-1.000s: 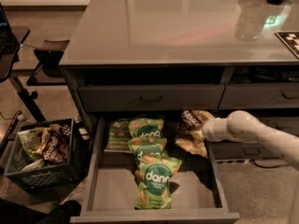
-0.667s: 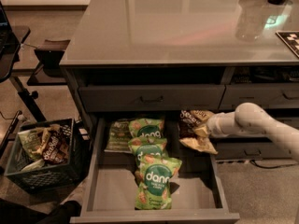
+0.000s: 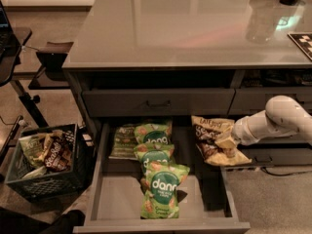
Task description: Pick brown chip bag from middle drawer and place on counter
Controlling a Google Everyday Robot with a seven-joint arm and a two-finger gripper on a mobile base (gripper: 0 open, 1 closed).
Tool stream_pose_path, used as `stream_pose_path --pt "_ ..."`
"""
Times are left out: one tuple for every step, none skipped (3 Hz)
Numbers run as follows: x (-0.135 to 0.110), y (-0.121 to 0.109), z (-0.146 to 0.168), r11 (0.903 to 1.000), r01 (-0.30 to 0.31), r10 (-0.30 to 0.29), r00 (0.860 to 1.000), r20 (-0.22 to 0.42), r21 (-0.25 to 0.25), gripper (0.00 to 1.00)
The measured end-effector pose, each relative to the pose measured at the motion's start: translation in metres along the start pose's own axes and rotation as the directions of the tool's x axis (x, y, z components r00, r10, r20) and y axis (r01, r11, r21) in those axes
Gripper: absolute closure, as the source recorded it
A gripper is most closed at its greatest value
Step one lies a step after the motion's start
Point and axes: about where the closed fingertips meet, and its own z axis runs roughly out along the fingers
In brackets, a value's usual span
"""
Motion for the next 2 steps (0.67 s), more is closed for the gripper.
stream_pose_path --pt "0.031 0.053 -0.029 0.9855 0.053 -0.062 0.997 -0.053 -0.162 1.00" --pt "0.029 0.085 -0.070 0.9740 0.096 -0.099 0.995 -0.005 -0.205 1.00"
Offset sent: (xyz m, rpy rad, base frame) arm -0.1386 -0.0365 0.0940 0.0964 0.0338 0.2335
